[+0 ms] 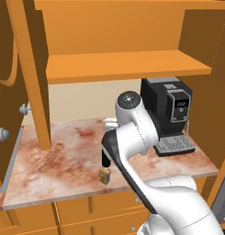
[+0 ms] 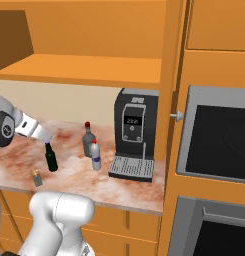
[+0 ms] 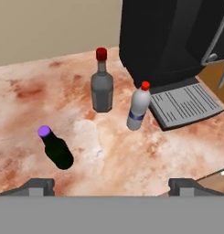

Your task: Sort all alcoholic drinks to one cabinet, and non-alcoholic drinks to the other.

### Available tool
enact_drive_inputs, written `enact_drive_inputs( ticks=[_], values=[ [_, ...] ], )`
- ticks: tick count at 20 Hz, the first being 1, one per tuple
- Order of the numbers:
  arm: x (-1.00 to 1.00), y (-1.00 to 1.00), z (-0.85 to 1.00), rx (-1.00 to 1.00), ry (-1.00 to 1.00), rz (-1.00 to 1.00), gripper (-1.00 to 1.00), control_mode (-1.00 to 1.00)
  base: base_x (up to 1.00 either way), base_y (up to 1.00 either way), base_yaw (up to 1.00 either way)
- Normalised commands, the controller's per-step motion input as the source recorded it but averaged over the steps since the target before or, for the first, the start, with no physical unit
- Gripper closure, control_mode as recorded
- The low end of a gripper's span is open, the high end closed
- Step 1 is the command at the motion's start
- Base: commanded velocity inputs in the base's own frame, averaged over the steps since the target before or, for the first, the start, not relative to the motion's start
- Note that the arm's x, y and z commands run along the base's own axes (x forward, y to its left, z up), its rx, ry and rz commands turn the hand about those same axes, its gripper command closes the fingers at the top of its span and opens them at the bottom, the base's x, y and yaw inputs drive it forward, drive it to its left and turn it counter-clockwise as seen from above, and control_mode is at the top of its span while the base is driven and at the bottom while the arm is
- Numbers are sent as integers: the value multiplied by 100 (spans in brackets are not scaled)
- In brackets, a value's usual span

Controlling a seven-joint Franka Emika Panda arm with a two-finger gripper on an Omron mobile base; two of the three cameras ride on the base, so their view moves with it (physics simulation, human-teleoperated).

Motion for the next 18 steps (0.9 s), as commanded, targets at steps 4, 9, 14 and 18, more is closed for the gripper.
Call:
enact_drive_inputs(
  ticks=[4,9,14,18],
  values=[
    [-12,45,-13,-1,-5,-18,-100,-100,0,0,0],
    [-11,52,-17,-2,-4,-22,-100,-100,0,0,0],
    [-13,42,-24,-1,-4,-23,-100,-100,0,0,0],
    [-13,35,-31,-1,-5,-20,-100,-100,0,0,0]
  ],
)
